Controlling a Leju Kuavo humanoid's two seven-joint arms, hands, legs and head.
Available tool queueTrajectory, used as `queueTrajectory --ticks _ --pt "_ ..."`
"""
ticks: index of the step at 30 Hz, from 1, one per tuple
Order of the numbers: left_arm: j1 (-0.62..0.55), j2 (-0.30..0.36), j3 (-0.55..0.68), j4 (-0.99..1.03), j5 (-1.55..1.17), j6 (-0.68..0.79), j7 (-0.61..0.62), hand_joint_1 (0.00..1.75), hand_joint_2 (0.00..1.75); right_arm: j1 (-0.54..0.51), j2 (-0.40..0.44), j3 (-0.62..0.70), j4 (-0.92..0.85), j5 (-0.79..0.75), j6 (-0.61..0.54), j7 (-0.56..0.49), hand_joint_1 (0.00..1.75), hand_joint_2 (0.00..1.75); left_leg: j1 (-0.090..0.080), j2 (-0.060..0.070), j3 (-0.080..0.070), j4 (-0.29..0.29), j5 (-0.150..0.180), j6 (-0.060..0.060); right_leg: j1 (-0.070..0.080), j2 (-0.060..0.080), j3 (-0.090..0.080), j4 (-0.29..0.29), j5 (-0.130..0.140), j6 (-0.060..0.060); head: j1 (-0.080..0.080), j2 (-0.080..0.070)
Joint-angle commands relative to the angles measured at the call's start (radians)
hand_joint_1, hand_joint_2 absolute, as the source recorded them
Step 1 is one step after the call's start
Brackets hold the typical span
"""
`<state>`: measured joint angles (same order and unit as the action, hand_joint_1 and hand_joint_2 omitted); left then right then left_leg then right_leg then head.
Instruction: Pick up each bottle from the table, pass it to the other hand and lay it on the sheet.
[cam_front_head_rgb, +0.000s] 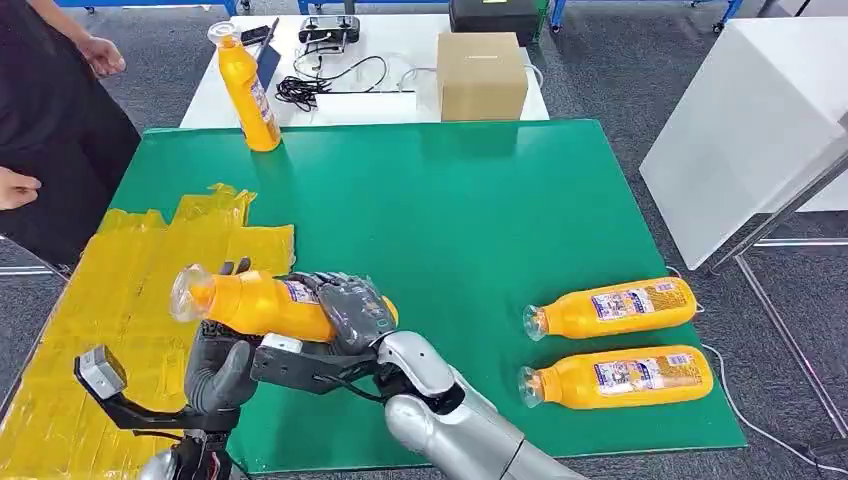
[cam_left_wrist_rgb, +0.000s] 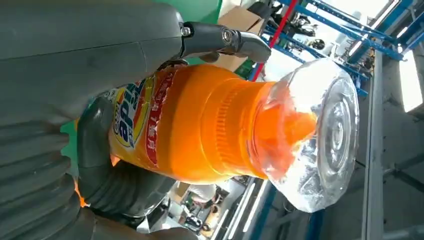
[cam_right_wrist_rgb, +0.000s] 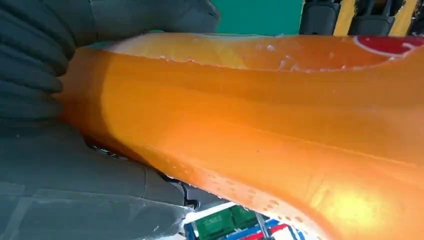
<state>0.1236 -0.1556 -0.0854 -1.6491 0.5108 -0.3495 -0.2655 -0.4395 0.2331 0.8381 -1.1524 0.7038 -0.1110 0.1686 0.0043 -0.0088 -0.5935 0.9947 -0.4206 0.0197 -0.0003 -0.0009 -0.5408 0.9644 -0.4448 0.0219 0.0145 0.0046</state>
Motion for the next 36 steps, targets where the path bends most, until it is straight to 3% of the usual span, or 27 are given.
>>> queueTrajectory --ticks 1,28,36 --pt "0.003 0.028 0.004 -0.017 -0.014 0.000 0.004 0.00 1.75 -0.046 -0.015 0.088 0.073 0.044 0.034 0.039 1.75 1.75 0.000 0.001 0.002 -0.001 -0.001 0.000 0.000 0.000 0.003 -0.001 -0.001 0.000 0.000 0.000" --pt "0.035 0.096 -0.035 -0.087 -0.125 0.023 0.051 0.00 1.75 -0.063 -0.005 0.192 0.047 0.140 0.097 0.129 1.75 1.75 0.001 0.000 0.003 0.000 -0.001 -0.001 0.001 -0.001 0.003 -0.001 -0.001 0.000 0.000 0.000" --pt "0.002 0.104 -0.084 -0.091 -0.163 0.074 0.102 0.00 1.75 -0.086 0.048 0.144 0.078 0.130 0.007 0.166 1.75 1.75 0.001 -0.001 0.001 0.000 -0.001 -0.001 0.001 -0.001 0.002 0.000 -0.001 0.000 0.000 0.000"
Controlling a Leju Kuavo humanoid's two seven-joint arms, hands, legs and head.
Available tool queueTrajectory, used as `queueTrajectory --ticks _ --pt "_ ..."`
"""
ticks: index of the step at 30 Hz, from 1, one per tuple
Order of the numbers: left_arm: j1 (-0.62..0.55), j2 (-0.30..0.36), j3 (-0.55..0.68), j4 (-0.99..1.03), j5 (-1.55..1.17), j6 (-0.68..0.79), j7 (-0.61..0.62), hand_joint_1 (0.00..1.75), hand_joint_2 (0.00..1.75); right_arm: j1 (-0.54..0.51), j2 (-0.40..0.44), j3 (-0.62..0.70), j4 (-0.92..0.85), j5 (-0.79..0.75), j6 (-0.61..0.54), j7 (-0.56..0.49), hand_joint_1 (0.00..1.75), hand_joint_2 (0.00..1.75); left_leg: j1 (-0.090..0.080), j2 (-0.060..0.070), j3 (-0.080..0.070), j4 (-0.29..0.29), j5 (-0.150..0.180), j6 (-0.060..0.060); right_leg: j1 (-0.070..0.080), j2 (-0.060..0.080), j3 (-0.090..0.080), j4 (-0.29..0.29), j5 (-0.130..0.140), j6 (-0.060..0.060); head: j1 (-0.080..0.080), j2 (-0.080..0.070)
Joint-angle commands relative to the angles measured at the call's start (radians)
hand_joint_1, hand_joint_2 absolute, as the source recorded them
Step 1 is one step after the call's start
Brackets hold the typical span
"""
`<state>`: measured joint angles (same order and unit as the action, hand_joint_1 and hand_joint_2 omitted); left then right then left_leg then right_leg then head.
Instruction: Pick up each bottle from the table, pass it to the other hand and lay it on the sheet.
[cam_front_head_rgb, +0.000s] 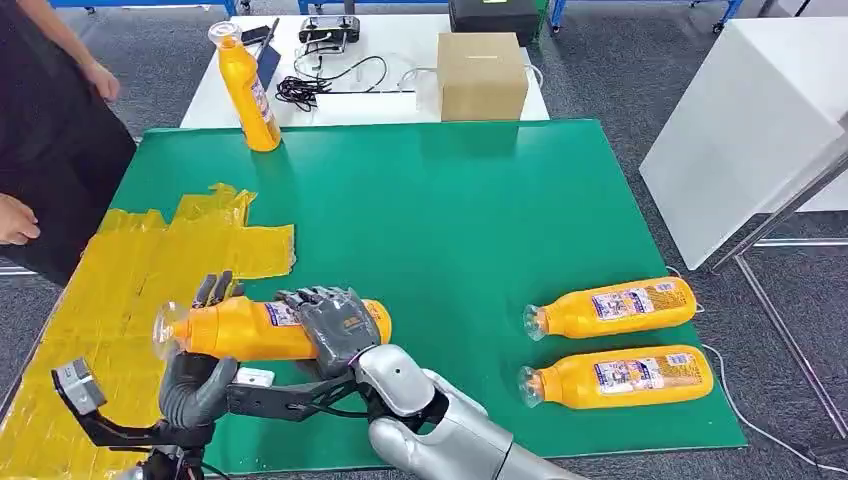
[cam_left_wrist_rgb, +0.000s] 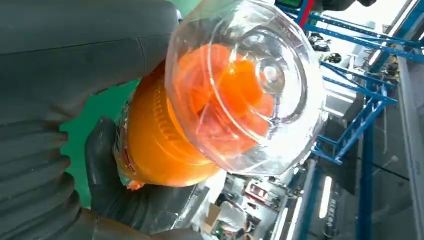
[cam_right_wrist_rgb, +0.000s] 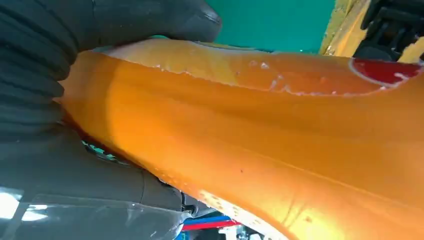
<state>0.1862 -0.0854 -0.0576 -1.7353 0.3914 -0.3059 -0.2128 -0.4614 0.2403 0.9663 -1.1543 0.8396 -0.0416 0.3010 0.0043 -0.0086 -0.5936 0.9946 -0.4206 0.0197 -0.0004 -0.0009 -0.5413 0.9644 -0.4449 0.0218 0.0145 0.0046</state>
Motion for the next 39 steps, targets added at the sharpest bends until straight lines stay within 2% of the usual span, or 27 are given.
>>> queueTrajectory --ticks 1,10,17,23,24,31,39 --pt "-0.072 0.032 -0.131 -0.006 -0.055 0.049 0.057 0.00 1.75 -0.067 0.048 0.005 0.091 -0.005 -0.086 0.034 1.75 1.75 0.001 0.000 0.002 0.001 -0.001 -0.001 0.001 -0.001 0.002 0.000 -0.001 0.000 0.000 0.000" --pt "-0.085 0.043 -0.167 -0.006 -0.061 0.071 0.061 0.00 1.75 -0.070 0.053 -0.016 0.105 -0.026 -0.119 0.020 1.75 1.75 0.001 0.002 0.003 0.000 -0.002 -0.001 0.001 0.001 0.004 0.000 -0.001 0.000 0.000 0.000" --pt "-0.088 0.037 -0.162 -0.002 -0.036 0.108 0.055 0.00 1.75 -0.083 0.045 -0.018 0.079 -0.069 -0.089 0.016 1.75 1.75 0.000 0.001 0.003 0.001 -0.002 -0.001 0.000 0.001 0.003 0.000 -0.001 0.000 0.000 0.000" --pt "-0.054 0.004 -0.119 -0.025 0.022 0.153 0.038 0.00 1.75 -0.058 0.011 0.015 0.012 -0.081 -0.075 0.014 1.75 1.75 0.001 0.002 0.003 0.000 -0.002 -0.001 0.001 0.001 0.004 0.000 -0.002 0.001 0.000 0.000" --pt "-0.044 -0.009 -0.103 -0.035 0.042 0.171 0.032 1.75 1.75 -0.049 -0.003 0.025 -0.008 -0.082 -0.071 0.015 1.75 1.75 0.001 0.002 0.005 0.000 -0.003 0.000 0.001 0.001 0.006 -0.001 -0.002 0.001 0.000 0.000" --pt "-0.039 -0.010 -0.101 -0.042 0.046 0.174 0.030 1.75 1.75 -0.045 -0.009 0.029 -0.017 -0.083 -0.070 0.015 1.75 1.75 0.000 0.000 0.001 0.000 0.000 0.000 0.000 -0.001 0.001 -0.001 0.000 0.000 0.000 0.000" --pt "-0.035 -0.015 -0.094 -0.047 0.058 0.189 0.024 1.75 1.75 -0.038 -0.009 0.039 -0.021 -0.082 -0.064 0.016 1.75 1.75 0.001 0.000 0.006 0.000 -0.003 -0.001 0.001 0.000 0.007 -0.002 -0.002 0.001 0.000 0.000"
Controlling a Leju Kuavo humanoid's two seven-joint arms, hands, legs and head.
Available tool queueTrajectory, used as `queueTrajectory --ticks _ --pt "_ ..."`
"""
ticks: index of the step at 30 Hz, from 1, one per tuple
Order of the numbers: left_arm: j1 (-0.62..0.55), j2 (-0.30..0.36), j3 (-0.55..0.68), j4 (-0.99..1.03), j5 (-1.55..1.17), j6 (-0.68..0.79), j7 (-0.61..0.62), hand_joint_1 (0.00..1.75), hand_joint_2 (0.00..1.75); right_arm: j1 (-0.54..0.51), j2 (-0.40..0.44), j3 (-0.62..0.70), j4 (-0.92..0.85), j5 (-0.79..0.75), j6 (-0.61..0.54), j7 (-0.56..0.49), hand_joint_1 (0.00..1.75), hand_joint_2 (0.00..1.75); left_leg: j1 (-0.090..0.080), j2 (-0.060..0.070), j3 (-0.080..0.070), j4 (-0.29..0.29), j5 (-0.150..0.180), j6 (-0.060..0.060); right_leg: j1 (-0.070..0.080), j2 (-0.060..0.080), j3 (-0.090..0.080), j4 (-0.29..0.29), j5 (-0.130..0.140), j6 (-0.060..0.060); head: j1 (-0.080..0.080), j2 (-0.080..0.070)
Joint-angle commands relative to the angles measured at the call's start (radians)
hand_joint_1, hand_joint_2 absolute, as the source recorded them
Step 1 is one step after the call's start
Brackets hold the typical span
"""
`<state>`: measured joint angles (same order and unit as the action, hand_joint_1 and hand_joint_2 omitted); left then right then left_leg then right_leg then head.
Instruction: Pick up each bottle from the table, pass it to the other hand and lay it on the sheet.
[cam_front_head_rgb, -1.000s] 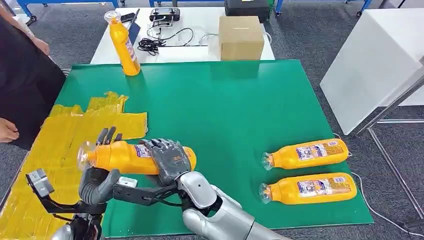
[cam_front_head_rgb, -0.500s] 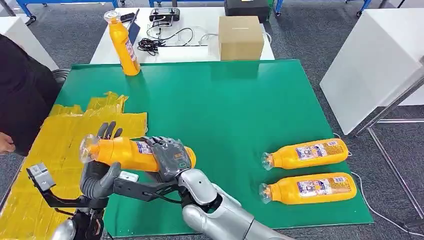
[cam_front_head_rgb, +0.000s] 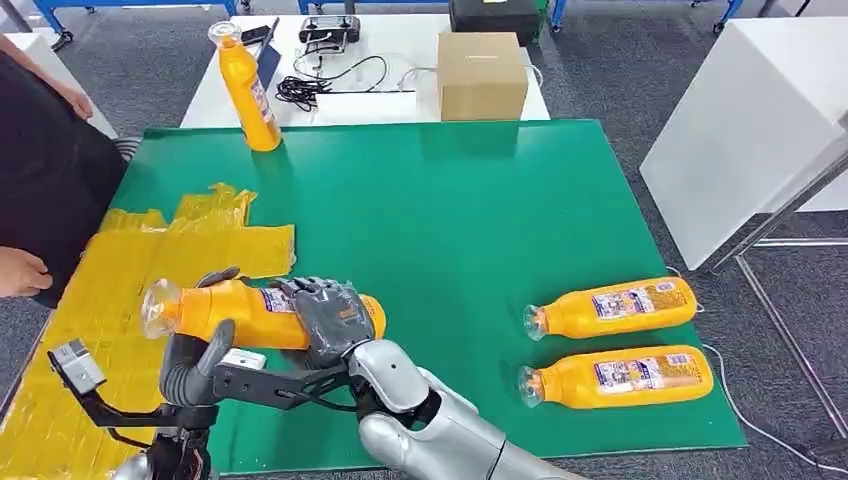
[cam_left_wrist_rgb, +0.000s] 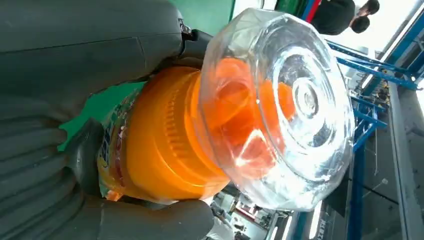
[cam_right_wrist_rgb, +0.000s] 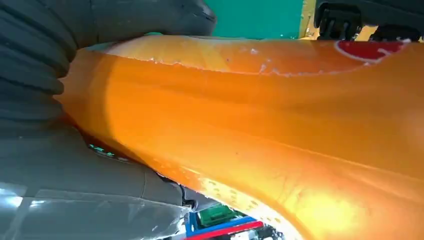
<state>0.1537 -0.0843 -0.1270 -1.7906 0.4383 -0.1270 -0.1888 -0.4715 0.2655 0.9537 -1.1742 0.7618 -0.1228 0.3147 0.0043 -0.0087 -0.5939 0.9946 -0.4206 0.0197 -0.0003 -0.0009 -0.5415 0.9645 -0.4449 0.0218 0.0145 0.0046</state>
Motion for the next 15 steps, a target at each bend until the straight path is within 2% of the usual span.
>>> queueTrajectory --ticks 1,9,15 --pt "-0.001 -0.017 -0.023 0.006 0.014 0.011 -0.001 1.75 1.75 -0.027 -0.032 0.056 0.002 -0.006 0.017 0.003 1.75 1.75 0.001 0.001 0.006 0.000 -0.003 -0.001 0.001 0.000 0.007 -0.002 -0.002 0.001 0.000 0.000" --pt "-0.011 -0.022 -0.024 0.018 0.037 0.020 -0.001 1.75 1.75 -0.053 -0.023 0.059 0.034 -0.011 0.020 0.014 1.75 1.75 0.001 0.000 0.004 0.000 -0.002 -0.001 0.001 -0.001 0.005 -0.001 -0.001 0.000 0.000 0.000" --pt "-0.002 -0.027 -0.009 0.017 0.061 0.026 -0.006 1.75 1.75 -0.076 -0.033 0.061 0.010 -0.051 0.062 0.029 1.75 1.75 0.001 0.001 0.003 0.000 -0.001 0.000 0.001 0.000 0.004 -0.001 -0.001 0.000 0.000 0.000"
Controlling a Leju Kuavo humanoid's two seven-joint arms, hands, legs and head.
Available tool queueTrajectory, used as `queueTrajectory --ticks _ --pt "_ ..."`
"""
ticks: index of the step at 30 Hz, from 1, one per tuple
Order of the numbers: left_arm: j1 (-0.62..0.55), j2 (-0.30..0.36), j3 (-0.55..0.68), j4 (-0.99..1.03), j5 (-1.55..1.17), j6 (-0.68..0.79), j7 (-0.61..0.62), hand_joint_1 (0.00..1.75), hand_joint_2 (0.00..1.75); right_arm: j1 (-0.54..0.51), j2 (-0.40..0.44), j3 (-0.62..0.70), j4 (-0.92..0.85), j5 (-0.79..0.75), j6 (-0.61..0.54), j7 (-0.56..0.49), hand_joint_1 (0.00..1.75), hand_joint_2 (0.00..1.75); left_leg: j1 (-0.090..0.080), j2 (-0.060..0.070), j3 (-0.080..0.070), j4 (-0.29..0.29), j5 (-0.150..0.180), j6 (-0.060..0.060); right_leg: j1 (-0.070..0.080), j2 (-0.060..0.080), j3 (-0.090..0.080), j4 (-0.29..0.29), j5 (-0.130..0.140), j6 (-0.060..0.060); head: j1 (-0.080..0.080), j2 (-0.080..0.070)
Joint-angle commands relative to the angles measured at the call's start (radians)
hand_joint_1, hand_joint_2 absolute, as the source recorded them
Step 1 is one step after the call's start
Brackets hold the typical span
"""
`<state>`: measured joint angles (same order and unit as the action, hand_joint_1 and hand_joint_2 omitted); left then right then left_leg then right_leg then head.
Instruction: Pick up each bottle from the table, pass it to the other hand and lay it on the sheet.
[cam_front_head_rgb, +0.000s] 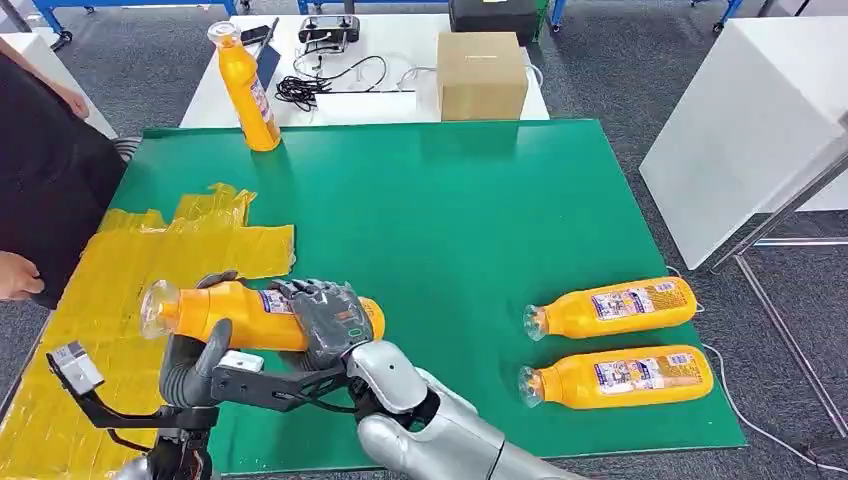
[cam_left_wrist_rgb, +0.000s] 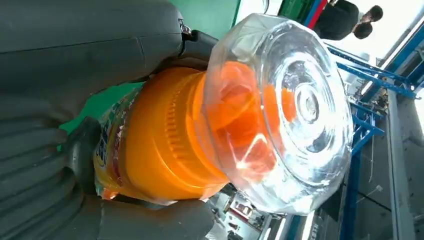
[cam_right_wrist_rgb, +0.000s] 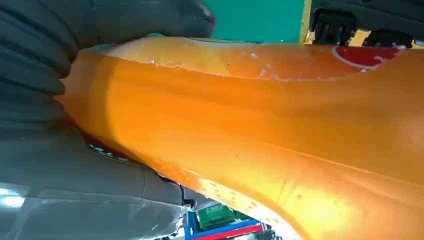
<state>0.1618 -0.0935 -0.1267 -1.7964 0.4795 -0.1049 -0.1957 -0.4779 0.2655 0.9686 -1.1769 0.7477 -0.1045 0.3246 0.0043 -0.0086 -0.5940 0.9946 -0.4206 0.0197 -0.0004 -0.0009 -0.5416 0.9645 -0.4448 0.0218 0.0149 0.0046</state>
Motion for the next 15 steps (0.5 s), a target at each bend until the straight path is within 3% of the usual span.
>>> queueTrajectory --ticks 1,2,3,4,5,6,15 --pt "-0.008 -0.018 -0.007 0.022 0.021 0.003 0.001 1.75 1.75 -0.071 -0.037 0.046 0.008 -0.042 0.046 0.022 1.75 1.75 0.001 0.001 0.004 0.000 -0.002 -0.001 0.001 0.000 0.005 -0.001 -0.001 0.000 0.000 0.000" --pt "-0.004 -0.019 -0.004 0.018 0.023 0.002 -0.001 1.75 1.75 -0.074 -0.043 0.043 -0.003 -0.044 0.044 0.027 1.75 1.75 0.001 0.001 0.005 0.000 -0.002 -0.001 0.001 0.000 0.006 -0.001 -0.001 0.001 0.000 0.000" --pt "-0.002 -0.020 -0.001 0.015 0.024 0.001 -0.002 1.75 1.75 -0.075 -0.048 0.040 -0.012 -0.040 0.038 0.035 1.54 1.75 0.001 0.001 0.006 0.000 -0.002 -0.001 0.001 0.000 0.007 -0.002 -0.002 0.001 0.000 0.000" --pt "-0.002 -0.020 -0.001 0.015 0.024 0.001 -0.002 1.75 1.75 -0.075 -0.048 0.040 -0.012 -0.040 0.038 0.035 1.54 1.75 0.001 0.000 0.003 0.000 -0.002 0.000 0.001 0.000 0.004 -0.001 -0.001 0.001 0.000 0.000" --pt "0.004 -0.023 0.002 0.008 0.025 0.001 -0.003 1.75 1.75 -0.067 -0.057 0.032 -0.032 -0.026 0.016 0.039 0.02 1.75 0.001 0.000 0.004 0.000 -0.002 0.000 0.001 -0.001 0.005 -0.001 -0.002 0.001 0.000 0.000" --pt "0.009 -0.026 0.007 0.002 0.023 0.006 -0.005 1.75 1.75 -0.061 -0.066 0.026 -0.044 -0.037 0.030 0.051 0.00 0.00 0.001 0.000 0.005 0.000 -0.002 0.000 0.001 -0.001 0.006 -0.002 -0.002 0.001 0.000 0.000" --pt "0.049 -0.034 0.042 -0.030 0.016 0.012 -0.020 1.75 1.75 0.010 -0.146 0.008 -0.163 -0.048 0.013 0.039 0.00 0.00 0.001 -0.001 0.004 -0.001 -0.001 0.000 0.001 -0.002 0.005 -0.003 -0.001 0.000 0.000 0.000"
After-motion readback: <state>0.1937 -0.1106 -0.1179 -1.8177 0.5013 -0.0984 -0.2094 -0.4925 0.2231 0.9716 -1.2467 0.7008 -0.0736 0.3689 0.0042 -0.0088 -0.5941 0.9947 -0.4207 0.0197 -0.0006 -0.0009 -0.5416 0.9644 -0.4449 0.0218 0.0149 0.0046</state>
